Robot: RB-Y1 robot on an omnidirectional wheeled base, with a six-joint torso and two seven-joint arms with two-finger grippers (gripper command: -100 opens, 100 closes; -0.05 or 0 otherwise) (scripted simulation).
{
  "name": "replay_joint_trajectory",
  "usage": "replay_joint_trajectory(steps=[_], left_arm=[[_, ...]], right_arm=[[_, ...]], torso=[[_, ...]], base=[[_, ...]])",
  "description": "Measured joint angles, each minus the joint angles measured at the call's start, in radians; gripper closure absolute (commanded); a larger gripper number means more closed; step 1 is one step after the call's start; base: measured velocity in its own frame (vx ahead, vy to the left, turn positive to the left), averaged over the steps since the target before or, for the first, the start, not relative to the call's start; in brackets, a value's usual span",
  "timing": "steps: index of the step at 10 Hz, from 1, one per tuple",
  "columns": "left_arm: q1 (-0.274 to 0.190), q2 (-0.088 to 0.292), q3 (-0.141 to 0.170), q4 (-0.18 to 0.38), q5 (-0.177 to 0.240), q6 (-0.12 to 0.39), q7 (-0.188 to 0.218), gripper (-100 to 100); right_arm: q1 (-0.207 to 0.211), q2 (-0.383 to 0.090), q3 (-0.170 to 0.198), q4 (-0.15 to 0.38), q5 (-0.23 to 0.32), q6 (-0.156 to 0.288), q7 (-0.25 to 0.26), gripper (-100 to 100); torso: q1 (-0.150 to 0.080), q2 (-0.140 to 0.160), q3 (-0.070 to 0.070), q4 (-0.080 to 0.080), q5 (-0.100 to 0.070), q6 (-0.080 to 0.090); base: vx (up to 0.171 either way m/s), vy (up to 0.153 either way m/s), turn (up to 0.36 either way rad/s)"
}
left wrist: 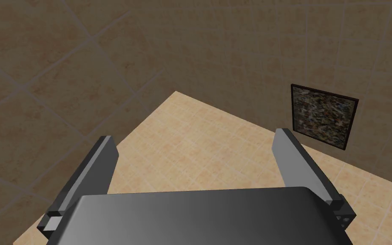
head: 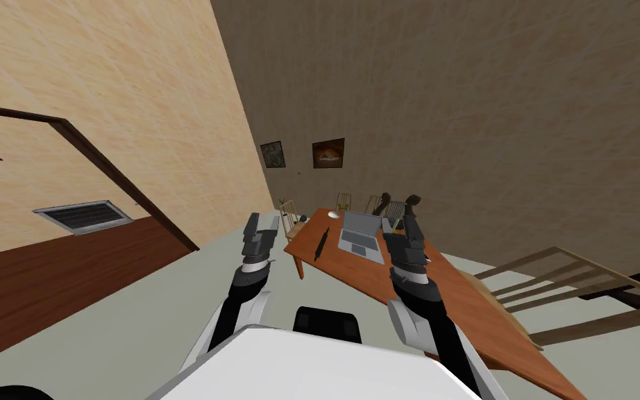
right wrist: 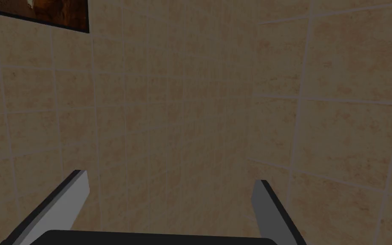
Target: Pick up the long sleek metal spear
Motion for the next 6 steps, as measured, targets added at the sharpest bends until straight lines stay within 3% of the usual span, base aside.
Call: replay_joint_trajectory(steps=[3, 6], left_arm=[[-0.003, 0.079, -0.005, 0.042, -0.025, -0.018, -0.017, -100], [-0.017, 0.167, -0.009, 0.117, -0.057, -0.042, -0.047, -100]], right_arm=[[0.000, 0.000, 0.000, 0.000, 0.000, 0.000, 0.000, 0], [-0.001, 0.000, 0.000, 0.000, 0.000, 0.000, 0.000, 0]], torso=[[0.003, 0.009, 0.005, 0.002, 0.001, 0.000], [0.004, 0.011, 0.006, 0.002, 0.001, 0.001]], base=[[-0.142, 0.041, -0.269], [-0.164, 0.041, -0.405]])
